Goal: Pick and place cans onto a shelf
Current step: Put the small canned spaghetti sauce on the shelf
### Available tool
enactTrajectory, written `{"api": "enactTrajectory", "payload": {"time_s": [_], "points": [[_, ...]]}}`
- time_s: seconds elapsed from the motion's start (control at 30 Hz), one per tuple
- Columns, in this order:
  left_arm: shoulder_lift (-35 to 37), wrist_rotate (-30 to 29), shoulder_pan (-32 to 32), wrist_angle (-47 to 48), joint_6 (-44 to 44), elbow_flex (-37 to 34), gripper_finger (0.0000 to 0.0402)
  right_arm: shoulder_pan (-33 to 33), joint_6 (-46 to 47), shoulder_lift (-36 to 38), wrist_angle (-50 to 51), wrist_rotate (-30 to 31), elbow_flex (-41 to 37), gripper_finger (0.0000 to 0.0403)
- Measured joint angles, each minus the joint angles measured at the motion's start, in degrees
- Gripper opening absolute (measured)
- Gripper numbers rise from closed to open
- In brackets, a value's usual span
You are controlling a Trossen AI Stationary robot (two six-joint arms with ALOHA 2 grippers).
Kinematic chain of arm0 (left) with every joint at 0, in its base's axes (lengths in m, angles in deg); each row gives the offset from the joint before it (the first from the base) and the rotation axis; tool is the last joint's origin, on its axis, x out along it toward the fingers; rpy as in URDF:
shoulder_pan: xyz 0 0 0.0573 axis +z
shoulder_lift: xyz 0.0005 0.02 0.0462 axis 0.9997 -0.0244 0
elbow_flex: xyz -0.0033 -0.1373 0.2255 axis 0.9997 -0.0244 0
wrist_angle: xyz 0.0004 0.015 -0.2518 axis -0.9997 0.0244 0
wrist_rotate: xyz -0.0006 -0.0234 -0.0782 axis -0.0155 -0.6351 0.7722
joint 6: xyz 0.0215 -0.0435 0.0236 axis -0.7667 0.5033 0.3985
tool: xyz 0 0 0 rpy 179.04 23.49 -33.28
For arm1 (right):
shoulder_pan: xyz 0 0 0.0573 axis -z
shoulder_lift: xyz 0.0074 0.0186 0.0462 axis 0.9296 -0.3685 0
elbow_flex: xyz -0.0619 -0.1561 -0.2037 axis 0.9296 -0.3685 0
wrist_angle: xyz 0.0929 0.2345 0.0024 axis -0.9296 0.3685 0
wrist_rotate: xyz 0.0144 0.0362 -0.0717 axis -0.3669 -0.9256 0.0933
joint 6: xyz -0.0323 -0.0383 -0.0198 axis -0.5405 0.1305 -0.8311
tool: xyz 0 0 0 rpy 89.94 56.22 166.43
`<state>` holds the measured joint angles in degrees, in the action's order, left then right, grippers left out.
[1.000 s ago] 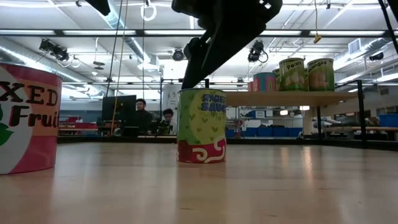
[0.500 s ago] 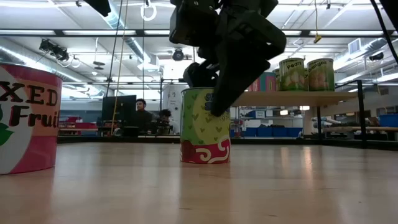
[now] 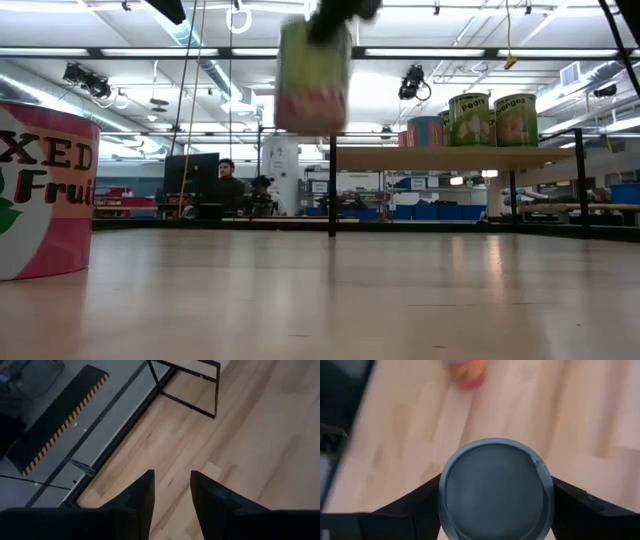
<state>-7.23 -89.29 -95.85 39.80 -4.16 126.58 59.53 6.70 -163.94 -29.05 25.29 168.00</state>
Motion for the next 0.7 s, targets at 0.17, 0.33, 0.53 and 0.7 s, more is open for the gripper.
{"api": "enactTrajectory", "payload": {"time_s": [0.17,0.33,0.53,0.7], "points": [[-0.1,0.0,2.4,-4.3,-4.0,0.0,0.0133,5.5,3.3,1.9,10.4,1.0,12.9,0.0289],[-0.1,2.5,5.6,-9.7,-6.6,0.0,0.0133,14.3,3.5,2.7,19.6,3.3,21.6,0.0289],[-0.1,8.8,9.8,-10.7,-6.6,0.0,0.0155,25.8,-4.7,2.8,25.4,5.7,26.9,0.0289],[-0.1,9.9,12.4,-12.6,-6.6,0.0,0.0183,35.8,-9.8,2.7,25.4,5.7,27.1,0.0289]]}}
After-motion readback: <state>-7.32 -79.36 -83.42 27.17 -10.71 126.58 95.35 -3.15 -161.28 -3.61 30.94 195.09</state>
